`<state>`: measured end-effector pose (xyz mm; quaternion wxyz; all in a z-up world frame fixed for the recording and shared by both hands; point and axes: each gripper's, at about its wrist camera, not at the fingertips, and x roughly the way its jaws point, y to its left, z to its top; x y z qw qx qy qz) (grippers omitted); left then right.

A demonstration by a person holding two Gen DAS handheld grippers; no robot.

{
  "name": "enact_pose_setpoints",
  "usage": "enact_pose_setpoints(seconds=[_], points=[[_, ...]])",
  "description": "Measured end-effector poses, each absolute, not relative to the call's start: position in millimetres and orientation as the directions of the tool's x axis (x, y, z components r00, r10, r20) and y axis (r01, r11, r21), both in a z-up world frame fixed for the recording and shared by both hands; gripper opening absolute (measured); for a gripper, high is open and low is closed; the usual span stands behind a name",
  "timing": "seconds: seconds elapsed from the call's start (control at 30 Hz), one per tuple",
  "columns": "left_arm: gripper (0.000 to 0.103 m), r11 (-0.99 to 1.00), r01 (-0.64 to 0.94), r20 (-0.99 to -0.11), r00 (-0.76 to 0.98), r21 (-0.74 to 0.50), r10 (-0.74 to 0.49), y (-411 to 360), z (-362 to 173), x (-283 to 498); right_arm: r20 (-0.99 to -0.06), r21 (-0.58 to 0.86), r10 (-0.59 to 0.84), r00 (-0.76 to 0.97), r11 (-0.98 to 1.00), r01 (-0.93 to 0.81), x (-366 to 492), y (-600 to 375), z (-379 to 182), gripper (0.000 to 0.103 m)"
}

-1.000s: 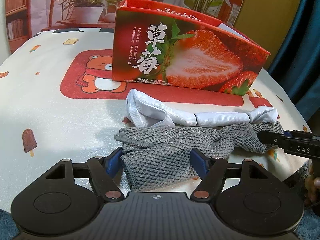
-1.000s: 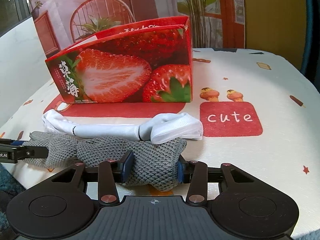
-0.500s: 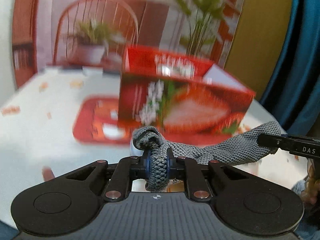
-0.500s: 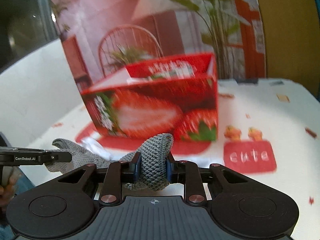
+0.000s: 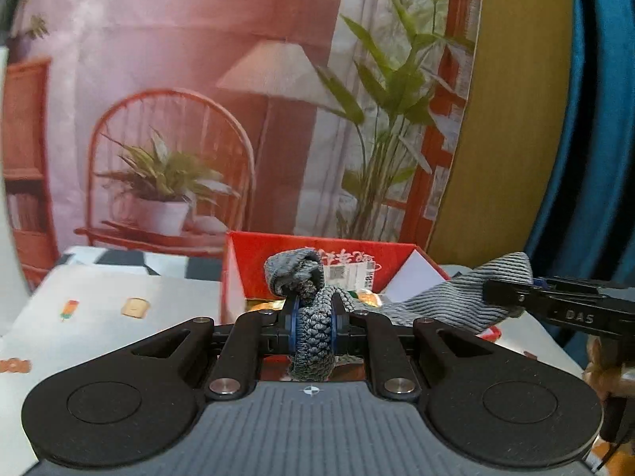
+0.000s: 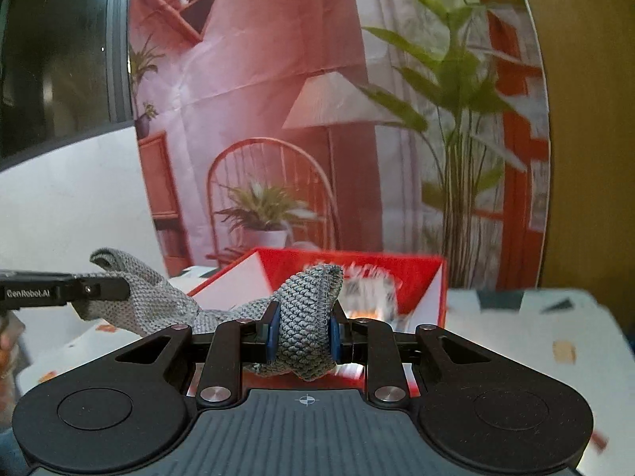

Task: Organize soft objects
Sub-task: 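Lift the grey glove into the red box and open both tools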

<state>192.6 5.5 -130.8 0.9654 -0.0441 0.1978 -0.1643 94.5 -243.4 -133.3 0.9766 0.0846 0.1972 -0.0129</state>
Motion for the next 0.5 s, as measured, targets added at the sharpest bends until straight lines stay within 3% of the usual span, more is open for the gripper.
enact_pose_setpoints(seconds=[0.37,0.5], points=[[0.015,0.943,0.277,-0.596,0.731,-0.186,-0.332,-18.7,-164.8,281.8,-0.592,0.141,-0.02,0.805,0.982,0.128,169.0,-269.9,-172.2,0.022],[0.015,0.941,0.292,-0.637,0.695,-0.172,-0.333,-26.7,-175.7,293.4,-0.64,0.154,-0.016,0.768,0.977,0.149,181.0,-271.0,-187.6,0.022]])
